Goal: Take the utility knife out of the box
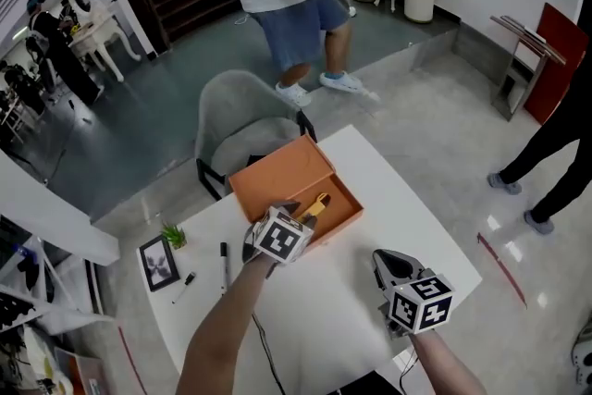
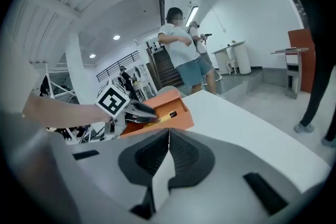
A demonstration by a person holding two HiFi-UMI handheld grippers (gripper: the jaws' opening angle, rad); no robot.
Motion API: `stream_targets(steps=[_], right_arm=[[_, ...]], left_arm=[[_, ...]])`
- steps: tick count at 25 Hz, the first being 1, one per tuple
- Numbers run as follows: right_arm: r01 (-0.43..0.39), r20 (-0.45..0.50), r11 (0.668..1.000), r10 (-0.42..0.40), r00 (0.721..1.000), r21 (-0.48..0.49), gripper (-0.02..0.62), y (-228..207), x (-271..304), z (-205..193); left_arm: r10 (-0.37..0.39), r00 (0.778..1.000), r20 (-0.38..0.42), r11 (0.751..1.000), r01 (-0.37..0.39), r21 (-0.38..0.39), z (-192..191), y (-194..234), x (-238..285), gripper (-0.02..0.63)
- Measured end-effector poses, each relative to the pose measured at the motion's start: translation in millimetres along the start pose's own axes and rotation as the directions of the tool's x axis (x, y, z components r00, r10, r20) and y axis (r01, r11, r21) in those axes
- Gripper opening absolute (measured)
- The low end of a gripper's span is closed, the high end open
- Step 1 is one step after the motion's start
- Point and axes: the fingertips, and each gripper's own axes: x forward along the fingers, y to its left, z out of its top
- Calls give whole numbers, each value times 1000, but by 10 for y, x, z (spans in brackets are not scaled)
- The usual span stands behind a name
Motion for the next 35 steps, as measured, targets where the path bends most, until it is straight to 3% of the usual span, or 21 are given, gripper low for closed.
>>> stream_targets(steps=[9,13,25,35], right_arm=[[5,-15,1000,-4,1000,23,2,-102,63,-46],[5,-17,1000,-5,1000,31,2,-105,70,-55],[8,-27,999,-7,1000,50,2,-137,114,-79],[19,-37,998,-17,999,64,2,-128,76,-144]], left_arm=[[-22,995,-97,996,30,80,26,-52,225,179],[-40,990,-137,997,50,64,-55,-79,314,179],[-119,985,-128,993,120,-4,-54,-92,395,156],[-95,986,-136,995,97,11,-64,-64,364,133]])
